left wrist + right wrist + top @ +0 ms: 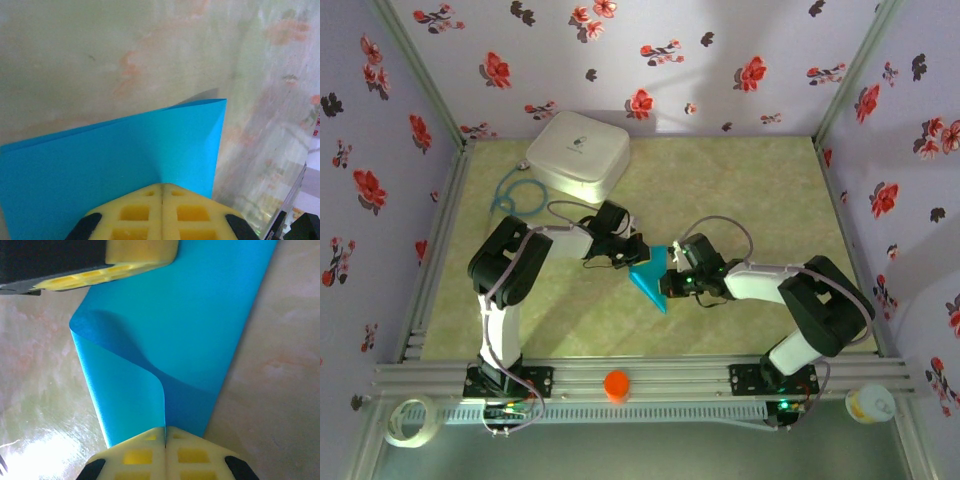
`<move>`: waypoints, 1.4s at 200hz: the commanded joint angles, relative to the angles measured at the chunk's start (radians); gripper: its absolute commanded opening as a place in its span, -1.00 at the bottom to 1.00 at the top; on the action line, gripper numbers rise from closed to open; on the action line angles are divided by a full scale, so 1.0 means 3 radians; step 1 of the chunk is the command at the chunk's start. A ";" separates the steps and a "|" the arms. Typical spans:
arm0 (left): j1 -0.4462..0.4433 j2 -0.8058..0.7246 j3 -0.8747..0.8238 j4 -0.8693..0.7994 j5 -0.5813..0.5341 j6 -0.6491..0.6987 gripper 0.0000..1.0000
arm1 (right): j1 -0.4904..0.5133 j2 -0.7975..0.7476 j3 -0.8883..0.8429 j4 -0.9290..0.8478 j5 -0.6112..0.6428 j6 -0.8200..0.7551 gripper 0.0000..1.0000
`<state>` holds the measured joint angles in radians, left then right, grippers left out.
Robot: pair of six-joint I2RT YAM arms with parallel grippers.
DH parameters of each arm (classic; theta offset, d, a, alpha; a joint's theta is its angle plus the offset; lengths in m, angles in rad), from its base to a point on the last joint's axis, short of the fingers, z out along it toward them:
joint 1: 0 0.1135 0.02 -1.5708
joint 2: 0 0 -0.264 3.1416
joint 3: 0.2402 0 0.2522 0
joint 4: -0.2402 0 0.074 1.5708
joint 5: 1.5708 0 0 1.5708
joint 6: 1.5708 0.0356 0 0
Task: Fold a paper plane with a square sheet of paper (pick it up from the middle)
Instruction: Third fold the triangle at the center of the table.
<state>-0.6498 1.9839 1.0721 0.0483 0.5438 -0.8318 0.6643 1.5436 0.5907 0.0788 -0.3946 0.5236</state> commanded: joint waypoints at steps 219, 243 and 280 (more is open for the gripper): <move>0.0011 0.0028 -0.0077 -0.0074 0.0013 -0.0022 -0.91 | -0.0021 0.0104 0.0112 -0.0023 -0.0002 -0.0069 -1.00; 0.0014 0.0029 -0.0076 -0.0079 0.0018 -0.0017 -0.91 | -0.0021 0.0164 0.0112 -0.0017 -0.0021 -0.0049 -1.00; 0.0012 0.0028 -0.0059 -0.0094 0.0024 -0.0003 -0.91 | -0.0021 0.0206 0.0095 -0.0029 0.0007 -0.0035 -1.00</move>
<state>-0.6476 1.9839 1.0702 0.0525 0.5468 -0.8318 0.6643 1.5753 0.6083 0.0772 -0.4019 0.5163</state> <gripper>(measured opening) 0.047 0.065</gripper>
